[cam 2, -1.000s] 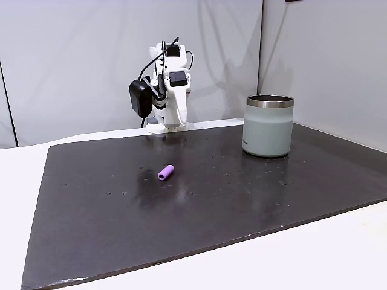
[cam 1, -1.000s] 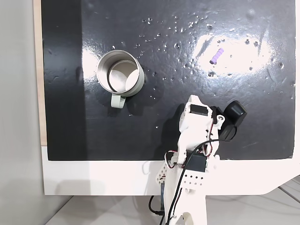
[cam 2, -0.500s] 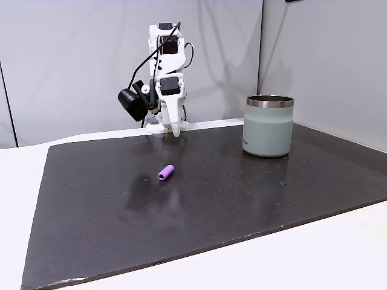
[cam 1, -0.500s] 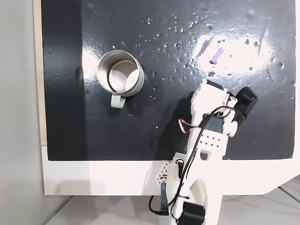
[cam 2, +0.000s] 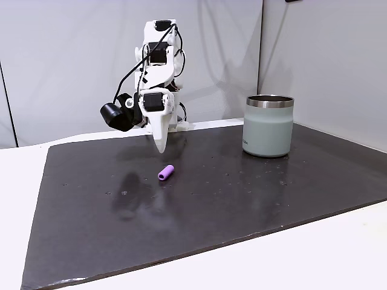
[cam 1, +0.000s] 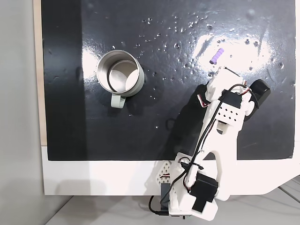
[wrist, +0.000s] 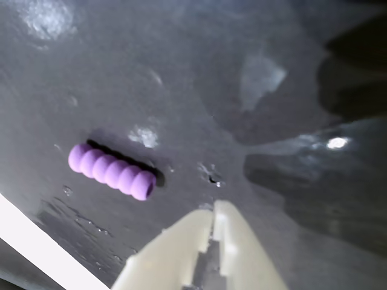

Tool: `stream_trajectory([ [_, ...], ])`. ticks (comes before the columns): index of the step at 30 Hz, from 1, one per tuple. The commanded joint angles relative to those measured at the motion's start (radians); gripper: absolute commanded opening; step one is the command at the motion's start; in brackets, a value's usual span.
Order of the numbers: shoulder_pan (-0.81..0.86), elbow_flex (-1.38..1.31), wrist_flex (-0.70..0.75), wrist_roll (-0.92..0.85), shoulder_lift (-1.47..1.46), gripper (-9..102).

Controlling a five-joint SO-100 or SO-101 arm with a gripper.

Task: Grasp a pengrip and put it in the cup.

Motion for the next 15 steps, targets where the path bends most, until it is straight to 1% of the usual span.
stream_trajectory([
  [1,0.012,-0.095,-0.020,-0.017,-0.020,0],
  [10,0.017,-0.189,-0.020,-0.044,-0.098,0],
  [15,0.020,-0.212,-0.020,-0.123,-0.110,0],
])
